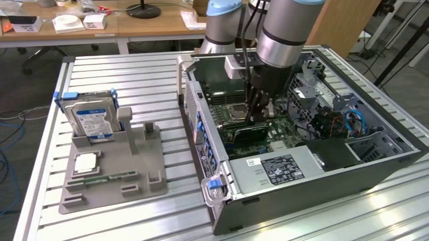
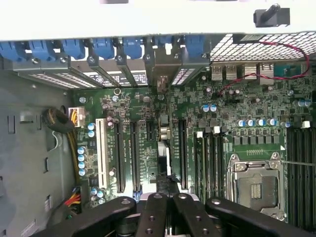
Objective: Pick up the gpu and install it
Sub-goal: 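Press down on the gpu until it lock into place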
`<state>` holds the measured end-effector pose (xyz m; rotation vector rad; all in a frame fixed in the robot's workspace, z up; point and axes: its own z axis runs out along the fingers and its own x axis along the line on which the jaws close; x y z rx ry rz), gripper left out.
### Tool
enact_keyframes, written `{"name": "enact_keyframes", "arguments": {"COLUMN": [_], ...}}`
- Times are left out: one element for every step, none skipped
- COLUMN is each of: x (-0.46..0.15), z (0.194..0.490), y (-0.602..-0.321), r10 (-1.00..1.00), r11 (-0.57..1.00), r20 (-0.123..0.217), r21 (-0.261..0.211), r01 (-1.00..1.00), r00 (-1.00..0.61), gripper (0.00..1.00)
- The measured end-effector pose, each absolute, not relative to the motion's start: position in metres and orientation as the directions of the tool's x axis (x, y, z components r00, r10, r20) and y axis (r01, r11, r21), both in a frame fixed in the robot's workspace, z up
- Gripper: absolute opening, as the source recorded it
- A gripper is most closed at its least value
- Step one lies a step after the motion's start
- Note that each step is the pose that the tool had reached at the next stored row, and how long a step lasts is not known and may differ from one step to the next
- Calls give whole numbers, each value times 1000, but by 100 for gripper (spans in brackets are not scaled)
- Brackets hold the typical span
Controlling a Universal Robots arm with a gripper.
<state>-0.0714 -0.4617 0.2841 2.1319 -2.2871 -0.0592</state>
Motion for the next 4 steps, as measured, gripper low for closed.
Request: {"name": "enact_keyframes", "arguments": {"x": [-71, -71, -71, -71], "z": [284, 284, 284, 284], "y": [-462, -462, -462, -462], "r10": [-997, -997, -997, -997], "r11": [70, 70, 70, 70], "r20": [-15, -15, -15, -15], "r21": [37, 38, 38, 37], "r01": [-997, -997, -997, -997], "r00": [-70, -70, -70, -70], "gripper": [11, 11, 11, 11]}}
